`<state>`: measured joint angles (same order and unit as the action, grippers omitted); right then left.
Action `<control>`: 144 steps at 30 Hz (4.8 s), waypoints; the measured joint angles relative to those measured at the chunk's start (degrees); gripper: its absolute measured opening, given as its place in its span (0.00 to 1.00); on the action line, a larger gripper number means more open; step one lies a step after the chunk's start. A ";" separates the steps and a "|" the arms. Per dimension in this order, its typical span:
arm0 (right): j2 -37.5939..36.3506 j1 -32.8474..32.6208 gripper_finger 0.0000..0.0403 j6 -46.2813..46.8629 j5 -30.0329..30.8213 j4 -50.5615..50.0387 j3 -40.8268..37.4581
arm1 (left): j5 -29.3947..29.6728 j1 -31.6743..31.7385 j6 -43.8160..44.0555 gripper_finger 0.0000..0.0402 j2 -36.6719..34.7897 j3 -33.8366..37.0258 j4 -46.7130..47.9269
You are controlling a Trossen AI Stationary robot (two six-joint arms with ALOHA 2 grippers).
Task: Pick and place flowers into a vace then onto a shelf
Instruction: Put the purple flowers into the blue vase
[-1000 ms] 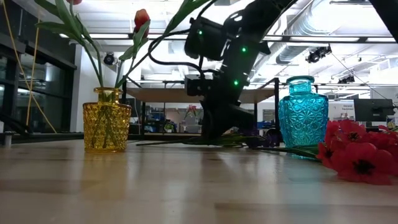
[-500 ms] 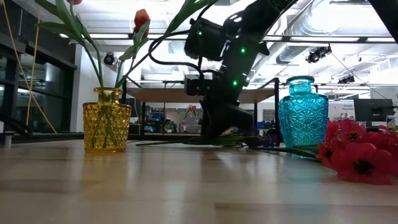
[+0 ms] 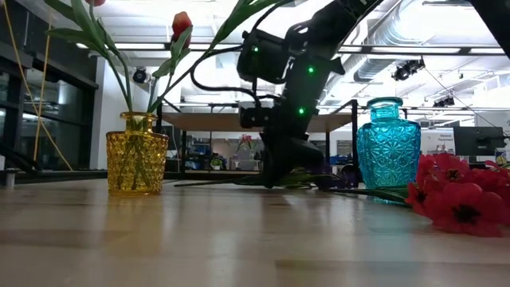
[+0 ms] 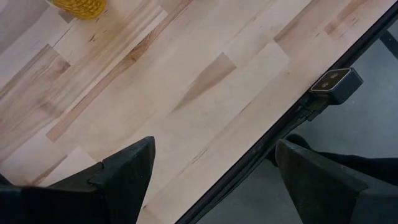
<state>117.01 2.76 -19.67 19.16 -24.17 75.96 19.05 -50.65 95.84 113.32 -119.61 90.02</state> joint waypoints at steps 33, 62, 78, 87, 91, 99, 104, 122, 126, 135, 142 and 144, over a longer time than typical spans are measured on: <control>0.46 -0.12 0.18 9.43 4.19 -3.16 -0.02 | 1.49 0.00 0.04 0.91 0.00 0.00 0.00; -1.10 -0.90 0.00 11.93 1.89 -6.83 0.05 | 1.49 0.00 -0.16 0.91 0.02 0.00 0.02; -5.40 -0.86 0.00 13.41 2.77 -11.05 0.07 | 1.49 0.00 -1.25 0.91 0.02 0.02 -0.07; -5.42 0.21 0.00 13.16 -4.05 -8.59 0.07 | 1.46 0.00 -1.28 0.91 0.02 0.02 -0.08; -5.42 1.09 0.05 11.90 -6.33 -8.99 0.07 | 1.46 0.00 -1.30 0.91 0.02 0.02 -0.04; -5.44 2.40 0.32 11.73 -6.53 -8.96 0.07 | 1.49 0.00 -1.51 0.91 0.02 0.02 -0.03; -5.44 3.39 0.44 11.73 -7.84 -8.88 0.07 | 1.49 0.00 -1.51 0.91 0.02 0.02 -0.02; -1.19 4.72 0.51 12.12 -10.82 -7.96 0.06 | 1.51 0.00 -1.49 0.91 0.02 0.02 -0.02; -1.11 4.72 0.50 13.12 -11.07 -7.95 0.08 | 1.56 0.00 -1.49 0.91 0.04 0.02 -0.02; -1.03 4.71 0.27 17.32 -13.78 -8.59 0.07 | 1.66 0.00 -1.50 0.91 0.04 0.02 -0.02; -1.01 4.68 0.03 17.39 -14.06 -9.80 0.09 | 1.64 0.00 -1.49 0.91 0.04 0.02 -0.02; -1.01 4.68 0.02 17.39 -13.95 -9.85 0.09 | 1.64 -0.02 -1.49 0.91 0.02 0.02 -0.04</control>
<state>116.01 7.44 -2.28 5.22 -34.02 76.05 20.69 -50.67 94.35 113.34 -119.59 89.98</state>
